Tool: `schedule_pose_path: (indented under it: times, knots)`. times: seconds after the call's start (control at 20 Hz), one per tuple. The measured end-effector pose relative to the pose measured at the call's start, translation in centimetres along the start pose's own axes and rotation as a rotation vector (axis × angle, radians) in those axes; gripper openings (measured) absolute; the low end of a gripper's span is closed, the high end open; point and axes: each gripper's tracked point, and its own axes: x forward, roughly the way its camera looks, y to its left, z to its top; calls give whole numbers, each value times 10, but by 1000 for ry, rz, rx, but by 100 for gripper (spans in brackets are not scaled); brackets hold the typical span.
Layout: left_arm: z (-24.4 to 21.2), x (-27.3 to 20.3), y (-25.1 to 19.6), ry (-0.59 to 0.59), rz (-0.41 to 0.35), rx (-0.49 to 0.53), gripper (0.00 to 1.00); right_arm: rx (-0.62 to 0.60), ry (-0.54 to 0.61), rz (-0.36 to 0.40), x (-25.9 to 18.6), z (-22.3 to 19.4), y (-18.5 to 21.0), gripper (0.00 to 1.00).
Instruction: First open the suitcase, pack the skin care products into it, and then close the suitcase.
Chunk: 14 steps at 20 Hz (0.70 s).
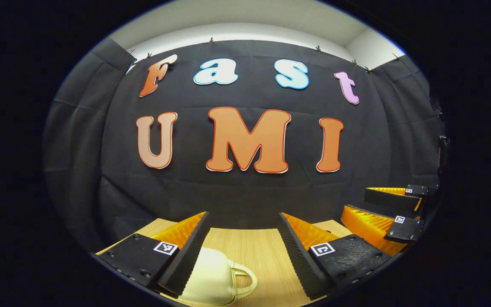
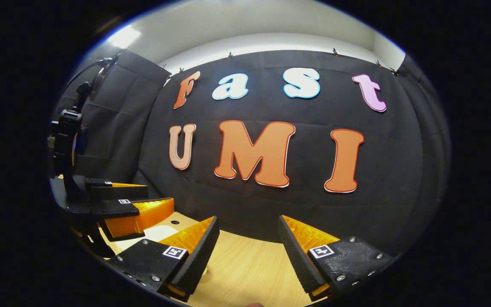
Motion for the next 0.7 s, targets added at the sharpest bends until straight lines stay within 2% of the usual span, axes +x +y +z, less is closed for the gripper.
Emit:
schedule_pose_path:
  times: [0.1,0.4,0.7]
  knots:
    - [-4,1,-5,7,-16,2,98,-11,-5,-7,-1,1,1,90]
    - [-16,1,-9,21,-26,38,98,4,-22,0,-1,4,8,90]
    - [-14,-1,-5,-2,-5,60,96,20,-23,-8,-2,4,8,93]
